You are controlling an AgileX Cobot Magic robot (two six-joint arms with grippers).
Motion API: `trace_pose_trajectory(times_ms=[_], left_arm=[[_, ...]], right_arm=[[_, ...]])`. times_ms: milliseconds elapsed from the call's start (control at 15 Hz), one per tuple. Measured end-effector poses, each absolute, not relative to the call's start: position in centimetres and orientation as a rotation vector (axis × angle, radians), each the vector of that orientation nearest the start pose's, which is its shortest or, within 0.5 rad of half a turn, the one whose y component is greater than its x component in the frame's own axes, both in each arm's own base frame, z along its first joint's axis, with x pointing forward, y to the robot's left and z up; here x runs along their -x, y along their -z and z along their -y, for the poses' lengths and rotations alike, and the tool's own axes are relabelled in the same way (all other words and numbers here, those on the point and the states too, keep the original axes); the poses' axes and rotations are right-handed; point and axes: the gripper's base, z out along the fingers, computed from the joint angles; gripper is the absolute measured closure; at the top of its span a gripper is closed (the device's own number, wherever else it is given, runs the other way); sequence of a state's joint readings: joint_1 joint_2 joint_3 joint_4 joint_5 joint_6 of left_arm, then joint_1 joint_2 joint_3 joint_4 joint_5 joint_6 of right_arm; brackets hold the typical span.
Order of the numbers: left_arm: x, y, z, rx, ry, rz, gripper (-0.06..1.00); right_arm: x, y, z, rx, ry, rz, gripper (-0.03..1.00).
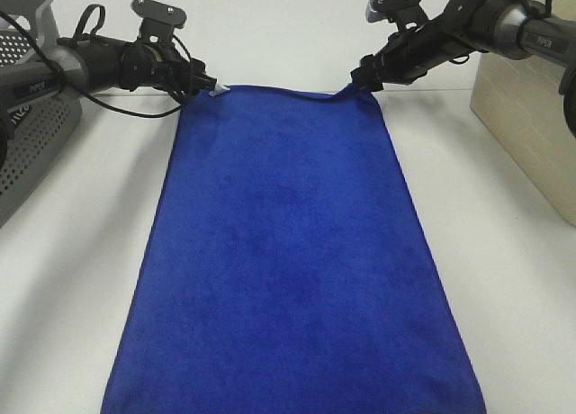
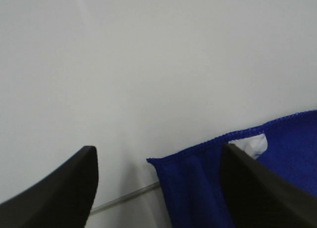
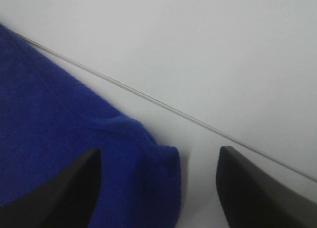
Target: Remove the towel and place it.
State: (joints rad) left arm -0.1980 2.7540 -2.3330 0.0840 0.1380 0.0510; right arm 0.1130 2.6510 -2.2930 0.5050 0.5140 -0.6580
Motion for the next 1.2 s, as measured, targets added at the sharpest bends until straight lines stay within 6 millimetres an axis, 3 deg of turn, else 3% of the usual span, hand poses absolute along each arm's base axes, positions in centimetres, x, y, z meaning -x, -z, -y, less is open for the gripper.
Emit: trace_pose_trajectory(times_ms=[200,467,667,933,1200], left_arm=[[-59.0,-9.1,11.7,-0.330,0.029,-2.015,0.29],[-59.0,-9.1,11.7,-0.320,0.036,-2.017,0.29],[-59.0,-9.1,11.8,-0.304,0.050,-2.020,0.29],[-59.0,-9.1,11.8,-0.296,0.056,-2.021,0.29],[-59.0,-9.1,11.8,-0.285,0.065,-2.023,0.29]], right_arm=[[-57.4,-11.4,-9.1,0.571,-0.246,-2.195,0.31],[-57.7,-9.2,-9.1,0.696,-0.170,-2.136,0.31],[-58.4,-9.6,-8.8,0.611,-0.129,-2.070,0.32],[-58.3,-7.7,-8.8,0.618,-0.131,-2.090,0.34],[-58.5,-7.4,-8.5,0.606,-0.093,-2.072,0.34]])
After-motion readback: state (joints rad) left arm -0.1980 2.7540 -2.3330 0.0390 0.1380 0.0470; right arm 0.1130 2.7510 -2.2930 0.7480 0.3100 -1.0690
